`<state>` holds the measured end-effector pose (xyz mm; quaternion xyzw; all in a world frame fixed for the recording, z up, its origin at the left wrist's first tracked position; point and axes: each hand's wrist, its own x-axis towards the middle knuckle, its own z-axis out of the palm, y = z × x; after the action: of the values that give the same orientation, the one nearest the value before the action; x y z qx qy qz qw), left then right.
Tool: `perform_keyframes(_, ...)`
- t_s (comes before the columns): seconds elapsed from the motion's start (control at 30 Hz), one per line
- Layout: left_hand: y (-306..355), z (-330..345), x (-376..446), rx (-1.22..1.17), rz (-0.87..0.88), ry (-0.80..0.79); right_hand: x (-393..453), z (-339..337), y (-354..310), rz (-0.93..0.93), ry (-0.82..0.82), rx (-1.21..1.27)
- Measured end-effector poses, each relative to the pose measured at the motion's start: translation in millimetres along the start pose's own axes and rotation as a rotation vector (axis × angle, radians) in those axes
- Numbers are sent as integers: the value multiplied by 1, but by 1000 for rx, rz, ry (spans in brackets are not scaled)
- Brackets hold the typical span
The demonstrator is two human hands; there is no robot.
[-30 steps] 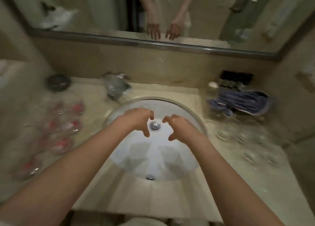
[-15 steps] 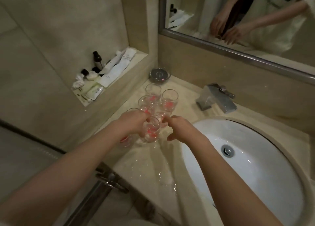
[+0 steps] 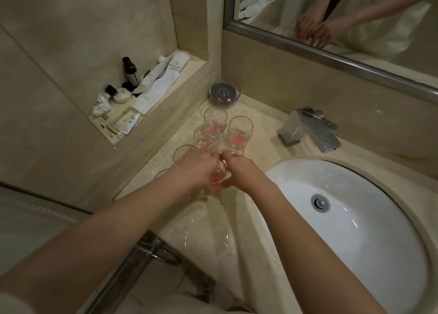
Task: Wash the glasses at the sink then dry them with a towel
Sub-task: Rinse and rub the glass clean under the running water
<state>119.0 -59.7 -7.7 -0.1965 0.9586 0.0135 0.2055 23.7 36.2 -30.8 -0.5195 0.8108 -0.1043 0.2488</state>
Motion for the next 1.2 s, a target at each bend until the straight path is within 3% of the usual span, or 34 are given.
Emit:
perform_keyframes(0.23,2,2,-1,34,12,54,-6,0,2,-14,16,31)
perform_keyframes(0.5,31,-8,9,-124,256,63,-54,-30,32,35,-27,146)
perform_keyframes(0.7,80,-10,39,-407,327,67,-95,-42,78,146,122,193)
perform_keyframes(1.0,128,-4,86,-871,206,-6,-111,-47,142,322,308,294)
perform_keyframes(1.1,134,1,100,-1064,132,-21,-106,-55,160,359,421,464)
perform_keyframes(1.2,140,9,114,-1231,79,-31,-93,-67,177,392,639,729)
